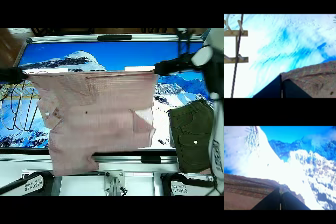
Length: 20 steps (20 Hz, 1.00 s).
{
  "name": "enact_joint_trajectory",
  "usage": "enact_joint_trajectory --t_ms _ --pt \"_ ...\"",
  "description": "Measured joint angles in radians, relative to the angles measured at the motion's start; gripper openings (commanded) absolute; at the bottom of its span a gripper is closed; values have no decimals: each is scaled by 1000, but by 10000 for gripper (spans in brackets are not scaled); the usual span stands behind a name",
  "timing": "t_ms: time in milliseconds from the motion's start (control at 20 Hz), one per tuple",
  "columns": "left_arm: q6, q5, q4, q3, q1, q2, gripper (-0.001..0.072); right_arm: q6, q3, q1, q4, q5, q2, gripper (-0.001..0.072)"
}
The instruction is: Fold the shirts.
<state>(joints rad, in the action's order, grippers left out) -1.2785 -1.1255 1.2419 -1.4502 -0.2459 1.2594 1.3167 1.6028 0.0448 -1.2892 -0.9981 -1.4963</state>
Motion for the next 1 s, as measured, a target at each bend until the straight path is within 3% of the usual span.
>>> enact_joint_trajectory --t_ms 250,400,550,650,1000 --pt "15 243 -4 -27 53 270 28 48 -4 12 17 269 -197 53" --pt "18 423 1 -34 100 365 28 63 -5 13 34 338 -254 53" --pt "21 505 6 -36 131 414 28 79 -5 13 43 337 -273 53" --pt "27 472 19 -37 137 421 28 84 -5 9 43 272 -269 54" --pt "57 116 104 -25 85 416 28 111 -9 5 27 -103 -225 53"
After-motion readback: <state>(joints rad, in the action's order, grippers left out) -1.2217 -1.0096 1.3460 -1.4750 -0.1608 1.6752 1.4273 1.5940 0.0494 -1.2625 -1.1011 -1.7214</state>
